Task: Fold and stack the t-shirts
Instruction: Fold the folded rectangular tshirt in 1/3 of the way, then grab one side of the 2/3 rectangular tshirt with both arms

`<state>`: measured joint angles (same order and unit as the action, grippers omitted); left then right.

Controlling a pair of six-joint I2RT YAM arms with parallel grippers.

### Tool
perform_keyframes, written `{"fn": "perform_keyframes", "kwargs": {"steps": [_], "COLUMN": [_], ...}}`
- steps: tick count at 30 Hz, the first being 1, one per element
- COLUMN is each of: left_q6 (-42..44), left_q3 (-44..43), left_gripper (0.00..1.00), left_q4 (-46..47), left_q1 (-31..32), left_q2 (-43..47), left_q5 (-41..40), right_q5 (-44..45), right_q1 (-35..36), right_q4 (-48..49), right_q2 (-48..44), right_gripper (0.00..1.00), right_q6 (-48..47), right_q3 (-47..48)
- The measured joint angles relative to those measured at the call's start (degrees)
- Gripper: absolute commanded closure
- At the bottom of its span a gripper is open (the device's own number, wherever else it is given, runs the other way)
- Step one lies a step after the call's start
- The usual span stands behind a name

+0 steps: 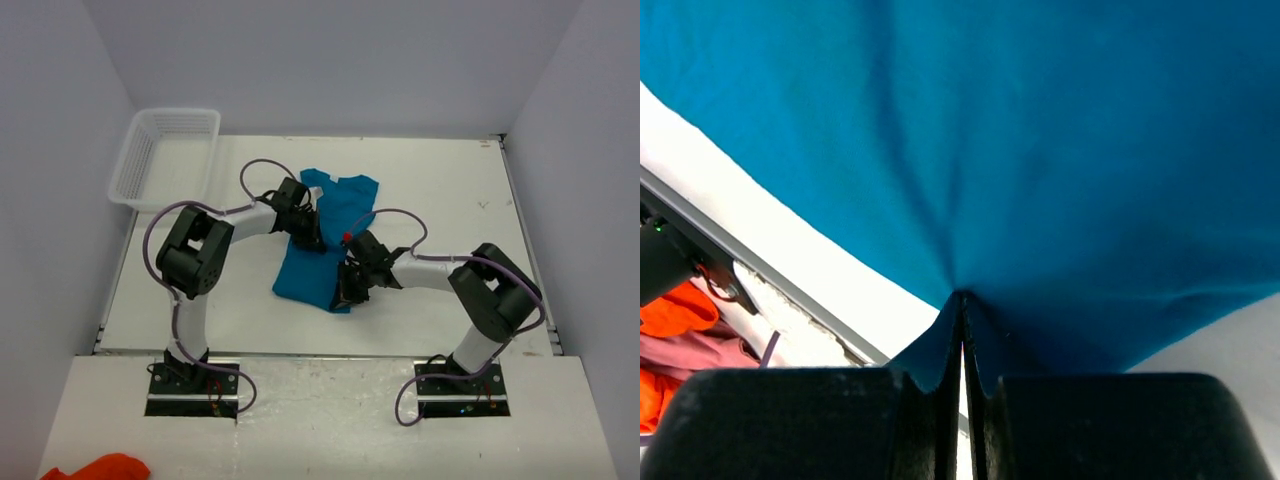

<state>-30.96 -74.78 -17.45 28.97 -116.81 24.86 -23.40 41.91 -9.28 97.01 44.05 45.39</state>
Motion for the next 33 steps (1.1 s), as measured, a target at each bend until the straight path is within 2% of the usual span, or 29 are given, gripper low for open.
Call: {"fn": "perform_keyframes", "kwargs": {"steps": [10,20,25,29,30,31,32,33], "left_q6": [-0.5,-0.3,0.2,0.5,0.5,0.6,0.6,0.5], "left_q3": [9.8,10.3,10.3,9.0,8.2,7.1,6.2,4.9], "left_gripper": [1.0,1.0,0.89,0.77,0.72,0.7,0.64,0.57], "left_q4": [-0.1,-0.4,-0.6,-1.3,-1.8,-2.3,-2.8,-4.0], "left_q1": [0.0,0.0,0.0,0.0,0.0,0.0,0.0,0.0], "left_q2": [8.2,9.1,11.1,13.7,14.1,14.7,15.3,16.1], "left_q5": [-3.6,-4.6,-5.8,-5.8,-5.8,-5.8,-5.8,-5.9], "right_q5": [0.7,1.1,4.9,9.0,9.8,11.0,12.3,13.4], "right_q1": [0.4,0.7,3.3,5.2,5.4,5.4,5.4,5.4], "right_q4": [0.2,0.3,-4.7,-16.4,-18.9,-21.8,-24.0,-26.0], "right_q2": [-5.0,-5.4,-6.7,-9.1,-9.9,-10.7,-11.5,-12.2], "right_gripper": [1.0,1.0,1.0,0.84,0.74,0.67,0.6,0.44], "right_q6": [2.1,1.7,-1.6,-5.6,-6.4,-7.4,-8.3,-9.2], "right_q3": [-5.4,-5.6,-3.1,6.4,9.7,14.0,18.5,22.5]}}
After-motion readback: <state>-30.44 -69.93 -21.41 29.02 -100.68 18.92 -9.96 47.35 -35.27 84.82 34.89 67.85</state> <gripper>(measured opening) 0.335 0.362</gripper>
